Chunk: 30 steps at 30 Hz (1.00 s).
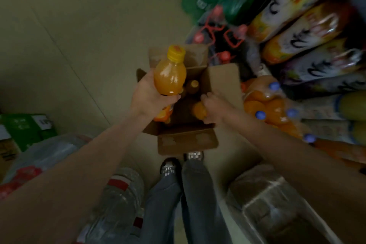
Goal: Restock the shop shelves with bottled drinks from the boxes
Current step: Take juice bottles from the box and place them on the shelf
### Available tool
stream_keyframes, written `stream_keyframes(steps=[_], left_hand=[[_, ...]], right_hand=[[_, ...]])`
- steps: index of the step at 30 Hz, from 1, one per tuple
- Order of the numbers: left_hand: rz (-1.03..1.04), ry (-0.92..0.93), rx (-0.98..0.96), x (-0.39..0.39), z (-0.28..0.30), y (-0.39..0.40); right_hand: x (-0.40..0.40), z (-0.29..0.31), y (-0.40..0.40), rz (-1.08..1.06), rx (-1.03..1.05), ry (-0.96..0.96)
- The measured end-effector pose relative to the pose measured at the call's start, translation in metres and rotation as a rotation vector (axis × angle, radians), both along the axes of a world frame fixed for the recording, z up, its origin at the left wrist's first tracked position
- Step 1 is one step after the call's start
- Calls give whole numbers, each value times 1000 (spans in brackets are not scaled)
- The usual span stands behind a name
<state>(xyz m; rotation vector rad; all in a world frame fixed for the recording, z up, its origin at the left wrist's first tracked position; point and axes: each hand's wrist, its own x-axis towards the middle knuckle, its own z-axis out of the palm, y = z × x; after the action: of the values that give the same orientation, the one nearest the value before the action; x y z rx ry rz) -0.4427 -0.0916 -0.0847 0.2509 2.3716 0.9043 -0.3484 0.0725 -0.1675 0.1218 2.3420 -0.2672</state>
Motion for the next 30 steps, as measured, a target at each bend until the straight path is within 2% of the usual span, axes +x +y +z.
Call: stream_keyframes(steps=[3, 6, 10, 14, 16, 19, 23, 26, 30], left_hand=[[-61, 25, 21, -3, 82, 23], [-182, 90, 116, 0, 177, 47], [-323, 239, 231, 17, 313, 82], [-462, 317, 347, 51, 423, 129], [-533, 359, 415, 73, 473, 162], [-638, 383, 523, 116, 540, 214], [-730, 341, 701, 182, 598, 272], [-779, 314, 794, 228, 619, 309], [-821, 261, 860, 270, 629, 357]], right_hand=[[10, 122, 31, -169, -190, 118], [31, 262, 52, -279, -255, 296], [70, 441, 65, -468, -163, 608], [137, 571, 80, -798, 13, 1022], [170, 619, 91, -942, 104, 1251], [219, 679, 117, -1214, 130, 1627], [289, 733, 152, -1551, 144, 2025], [334, 758, 168, -1548, 312, 2144], [366, 769, 207, -1472, 478, 2125]])
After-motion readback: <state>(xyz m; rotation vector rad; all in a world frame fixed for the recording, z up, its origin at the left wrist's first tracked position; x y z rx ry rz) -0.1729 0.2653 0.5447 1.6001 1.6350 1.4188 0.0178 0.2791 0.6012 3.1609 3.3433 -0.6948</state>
